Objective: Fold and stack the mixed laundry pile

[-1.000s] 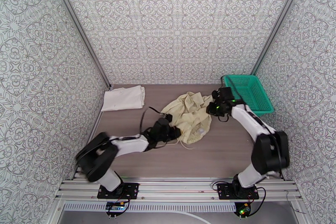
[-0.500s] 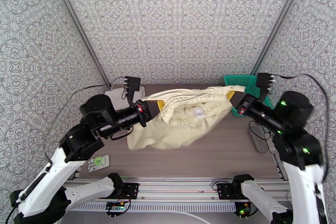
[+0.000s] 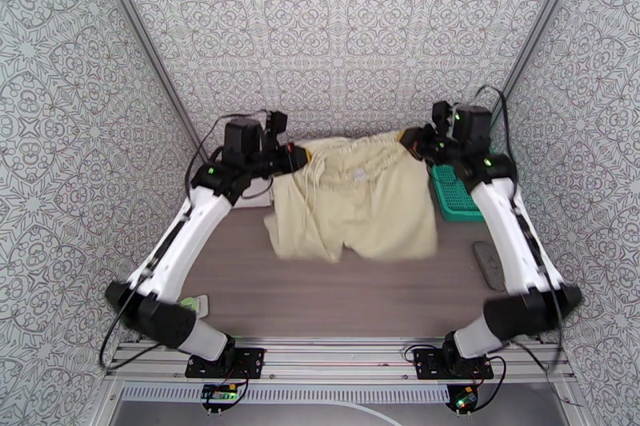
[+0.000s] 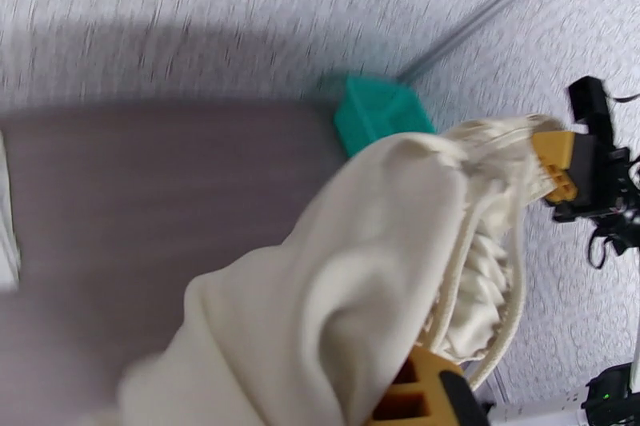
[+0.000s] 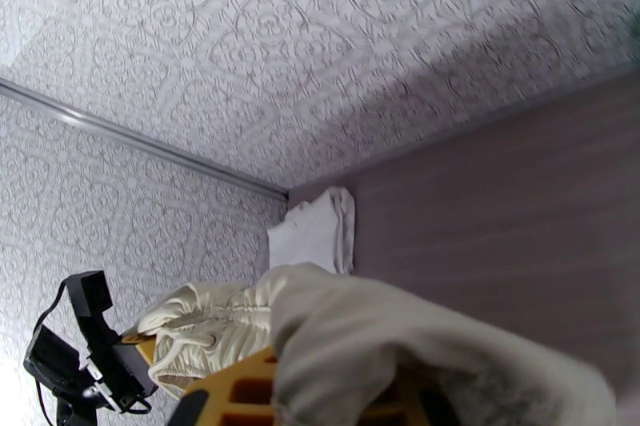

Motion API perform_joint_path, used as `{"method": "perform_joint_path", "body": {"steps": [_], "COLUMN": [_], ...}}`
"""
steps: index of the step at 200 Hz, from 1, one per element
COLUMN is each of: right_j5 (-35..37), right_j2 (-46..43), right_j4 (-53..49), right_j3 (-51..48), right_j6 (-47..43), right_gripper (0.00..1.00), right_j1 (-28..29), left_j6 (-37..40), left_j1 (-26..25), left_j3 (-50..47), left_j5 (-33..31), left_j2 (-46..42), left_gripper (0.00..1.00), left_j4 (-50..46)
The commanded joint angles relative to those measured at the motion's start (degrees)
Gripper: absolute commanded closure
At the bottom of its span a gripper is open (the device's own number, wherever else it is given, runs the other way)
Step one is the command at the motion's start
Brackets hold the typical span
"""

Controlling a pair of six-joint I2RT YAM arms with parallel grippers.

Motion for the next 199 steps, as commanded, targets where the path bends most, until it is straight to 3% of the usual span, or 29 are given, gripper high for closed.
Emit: {"method": "perform_joint_path", "body": {"steps": [1, 23, 40, 59, 68, 81, 103, 119, 152, 174, 199], "right_j5": [-3.5, -3.1, -3.5, -4.2, -3.9, -2.3, 6.4, 12.4, 19.9, 18.7, 18.0], "right_j2": [-3.9, -8.2, -14.0, -19.6, -21.9, -24.6, -27.1, -28.6, -29.8, -25.9, -18.3], "right_j4": [11.1, 11.5, 16.6, 21.7, 22.3, 21.2, 10.3, 4.3, -3.2, -3.8, -1.8], "right_j3": [6.5, 0.8, -13.5, -33.0, -41.8, -54.0, -65.1, -68.0, -64.8, -60.3, -55.4], "right_j6": [2.6, 0.9, 1.4, 1.9, 1.2, -1.9, -8.4, -11.5, -16.1, -17.3, -17.4], "right_gripper": [1.0, 1.0, 1.0, 1.0, 1.0, 0.68, 0.36, 0.27, 0.26, 0.26, 0.28], "right_j1": [-0.4, -0.4, -0.4, -0.4, -0.5, -0.5, -1.0, -1.2, -1.2, 0.6, 5.2], "left_j6": [2.7, 2.9, 2.7, 0.7, -0.8, -3.8, -8.1, -7.9, -4.5, -3.6, -6.0], "left_j1": [0.4, 0.9, 1.0, 1.0, 0.6, -0.2, -1.1, -1.1, -0.8, -0.7, -0.8], "left_j3": [7.9, 3.9, -8.4, -27.3, -37.2, -50.6, -66.8, -70.5, -66.3, -64.7, -65.5], "left_j5": [3.4, 4.6, 8.9, 11.7, 11.5, 11.3, 7.5, 1.1, -7.4, -7.8, -6.7], "left_j2": [-3.4, -6.9, -11.6, -17.8, -20.9, -25.0, -31.8, -37.3, -42.1, -39.6, -35.1], "left_gripper": [1.0, 1.0, 1.0, 0.88, 0.77, 0.53, 0.3, 0.21, 0.23, 0.23, 0.26], "left_j4": [8.0, 7.5, 11.0, 15.1, 17.3, 21.5, 22.7, 14.0, -2.1, -3.9, 2.5]}}
